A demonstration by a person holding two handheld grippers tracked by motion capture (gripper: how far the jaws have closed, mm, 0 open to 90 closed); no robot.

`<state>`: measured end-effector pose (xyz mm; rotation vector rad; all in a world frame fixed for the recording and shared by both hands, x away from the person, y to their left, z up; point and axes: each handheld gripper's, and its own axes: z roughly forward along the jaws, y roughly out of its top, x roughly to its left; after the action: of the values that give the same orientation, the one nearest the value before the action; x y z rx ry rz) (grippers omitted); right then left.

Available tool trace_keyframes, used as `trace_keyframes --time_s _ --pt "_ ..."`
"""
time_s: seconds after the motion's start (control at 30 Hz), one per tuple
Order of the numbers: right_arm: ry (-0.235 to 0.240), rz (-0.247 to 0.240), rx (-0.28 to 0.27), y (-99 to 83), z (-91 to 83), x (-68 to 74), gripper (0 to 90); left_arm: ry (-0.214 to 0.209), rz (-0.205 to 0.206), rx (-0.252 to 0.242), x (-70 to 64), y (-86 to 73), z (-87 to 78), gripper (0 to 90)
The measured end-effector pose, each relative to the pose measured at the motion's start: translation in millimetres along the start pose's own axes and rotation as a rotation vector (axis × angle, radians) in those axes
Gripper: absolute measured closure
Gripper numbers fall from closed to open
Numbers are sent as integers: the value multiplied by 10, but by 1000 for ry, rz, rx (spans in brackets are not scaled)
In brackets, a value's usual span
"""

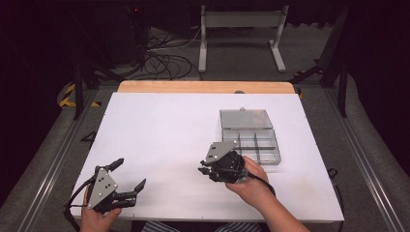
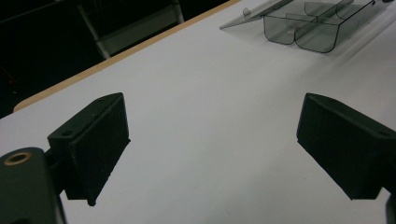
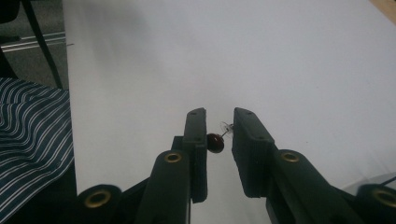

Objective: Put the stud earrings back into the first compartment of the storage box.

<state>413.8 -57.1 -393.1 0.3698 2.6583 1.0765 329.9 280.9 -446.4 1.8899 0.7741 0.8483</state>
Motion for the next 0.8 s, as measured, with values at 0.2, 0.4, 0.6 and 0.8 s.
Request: trace_keyframes --time_s 0.2,0.4,0.6,0.8 --pt "-20 9 -5 32 -45 -57 762 0 0 0 0 0 -1 98" --pt "-56 29 2 58 -84 -158 762 -1 0 0 2 -1 1 98" --pt "-97 59 9 82 -140 -284 762 -1 0 1 2 -1 2 99" --pt "-115 99 13 52 -147 -461 762 0 0 1 2 0 2 99"
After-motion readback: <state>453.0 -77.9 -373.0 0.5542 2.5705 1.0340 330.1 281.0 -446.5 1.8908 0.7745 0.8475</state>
